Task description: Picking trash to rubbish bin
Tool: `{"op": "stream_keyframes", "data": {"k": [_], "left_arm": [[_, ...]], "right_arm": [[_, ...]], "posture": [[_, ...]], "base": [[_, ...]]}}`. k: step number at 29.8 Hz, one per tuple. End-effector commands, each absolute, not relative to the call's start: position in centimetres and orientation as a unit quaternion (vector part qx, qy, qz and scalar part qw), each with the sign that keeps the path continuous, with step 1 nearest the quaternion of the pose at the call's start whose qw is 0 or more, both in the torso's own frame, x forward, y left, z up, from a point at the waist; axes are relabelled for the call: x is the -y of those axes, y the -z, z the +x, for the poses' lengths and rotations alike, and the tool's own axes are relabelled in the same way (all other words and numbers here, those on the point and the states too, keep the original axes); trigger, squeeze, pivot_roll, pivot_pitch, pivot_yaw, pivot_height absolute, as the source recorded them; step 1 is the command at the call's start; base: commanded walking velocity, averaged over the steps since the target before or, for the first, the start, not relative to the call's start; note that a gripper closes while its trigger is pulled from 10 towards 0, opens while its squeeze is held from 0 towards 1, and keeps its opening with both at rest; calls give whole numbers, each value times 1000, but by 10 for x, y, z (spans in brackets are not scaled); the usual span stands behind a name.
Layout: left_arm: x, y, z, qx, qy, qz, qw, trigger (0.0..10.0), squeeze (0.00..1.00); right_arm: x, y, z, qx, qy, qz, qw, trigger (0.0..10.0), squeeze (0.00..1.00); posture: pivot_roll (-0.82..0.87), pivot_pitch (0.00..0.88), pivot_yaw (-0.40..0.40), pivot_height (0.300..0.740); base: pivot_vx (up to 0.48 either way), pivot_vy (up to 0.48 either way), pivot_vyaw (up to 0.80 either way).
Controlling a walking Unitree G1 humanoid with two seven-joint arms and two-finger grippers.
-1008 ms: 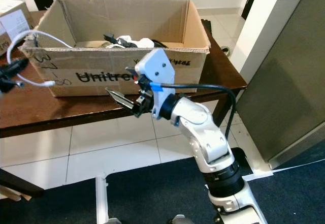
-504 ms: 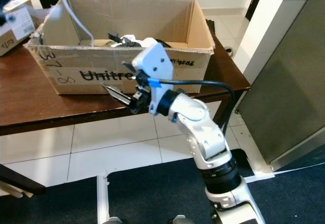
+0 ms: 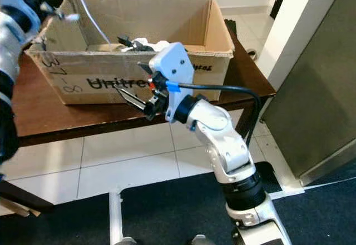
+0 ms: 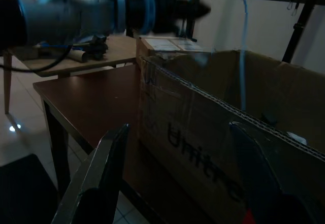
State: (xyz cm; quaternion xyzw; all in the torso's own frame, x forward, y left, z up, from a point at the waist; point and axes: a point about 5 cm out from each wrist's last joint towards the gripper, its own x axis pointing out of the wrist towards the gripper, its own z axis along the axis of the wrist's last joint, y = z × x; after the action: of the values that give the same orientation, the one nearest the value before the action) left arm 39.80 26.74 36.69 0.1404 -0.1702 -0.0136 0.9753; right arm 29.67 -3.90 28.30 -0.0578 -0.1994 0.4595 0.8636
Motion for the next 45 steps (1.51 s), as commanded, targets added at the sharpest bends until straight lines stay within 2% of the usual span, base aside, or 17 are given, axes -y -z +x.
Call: {"op": "stream_keyframes", "data": {"k": [1, 2, 3, 4, 5, 6, 7, 25, 26, 35, 38, 39, 40, 41, 43, 44, 45], "left_arm": [[-261, -347, 404, 125, 10, 175, 977, 0, 0], [-262, -334, 407, 87, 7, 189, 978, 5608, 0], [-262, -325, 408, 68, 7, 193, 979, 10000, 0], [-262, -325, 408, 68, 7, 193, 979, 10000, 0], [-262, -319, 408, 52, 13, 192, 980, 10000, 796], [-262, -319, 408, 52, 13, 192, 980, 10000, 796], [-260, -317, 409, 53, 23, 183, 981, 10000, 1000], [-269, -345, 404, 108, -2, 116, 987, 10000, 1000], [-273, -359, 401, 136, -14, 68, 988, 10000, 0], [-278, -409, 389, 230, -22, -32, 972, 10000, 0], [-265, -415, 389, 232, 59, -32, 970, 10000, 0], [-251, -416, 389, 219, 161, -17, 962, 10000, 0], [-230, -405, 384, 171, 347, 35, 922, 10000, 0], [-230, -405, 384, 171, 347, 35, 922, 10000, 0], [-222, -380, 376, 100, 480, 82, 868, 10000, 0], [-222, -380, 376, 100, 480, 82, 868, 10000, 0], [-223, -354, 372, 43, 528, 104, 842, 10000, 0]], "right_arm": [[42, -282, 296, 203, -456, -54, 865, 10000, 0], [42, -282, 296, 204, -455, -54, 865, 10000, 0], [43, -282, 296, 204, -454, -55, 865, 10000, 0], [43, -282, 296, 204, -454, -55, 865, 10000, 0], [43, -282, 296, 204, -454, -54, 866, 10000, 0], [43, -282, 296, 204, -454, -54, 866, 10000, 0], [43, -282, 296, 204, -453, -54, 866, 10000, 0], [40, -286, 300, 210, -460, -54, 861, 10000, 0], [41, -286, 301, 210, -459, -54, 862, 10000, 0], [41, -286, 300, 211, -461, -56, 860, 10000, 0], [40, -286, 300, 211, -462, -57, 859, 10000, 0], [40, -285, 299, 211, -464, -57, 859, 10000, 0], [40, -281, 297, 200, -475, -56, 855, 10000, 0], [40, -281, 297, 200, -475, -56, 855, 10000, 0], [41, -270, 293, 174, -503, -64, 844, 10000, 0], [41, -270, 293, 174, -503, -64, 844, 10000, 0], [44, -254, 288, 145, -527, -92, 833, 10000, 0]], "posture": [[-22, 160, 27, 740], [-23, 161, 27, 740], [-24, 161, 28, 740], [-24, 161, 28, 740], [-24, 161, 28, 740], [-24, 161, 28, 740], [-23, 161, 23, 740], [-18, 144, 13, 740], [-20, 141, 12, 740], [-17, 132, 10, 740], [-19, 128, 13, 740], [-22, 126, 16, 740], [-21, 119, 19, 740], [-21, 119, 19, 740], [-20, 114, 18, 740], [-20, 114, 18, 740], [-20, 114, 18, 740]], "base": [[0, 0, 0], [0, 0, 0], [0, 0, 0], [0, 0, 0], [0, 0, 0], [0, 0, 0], [0, 0, 0], [0, 0, 0], [0, 0, 0], [0, 0, 0], [0, 0, 0], [0, 0, 0], [0, 0, 0], [0, 0, 0], [0, 0, 0], [0, 0, 0], [0, 0, 0]]}}
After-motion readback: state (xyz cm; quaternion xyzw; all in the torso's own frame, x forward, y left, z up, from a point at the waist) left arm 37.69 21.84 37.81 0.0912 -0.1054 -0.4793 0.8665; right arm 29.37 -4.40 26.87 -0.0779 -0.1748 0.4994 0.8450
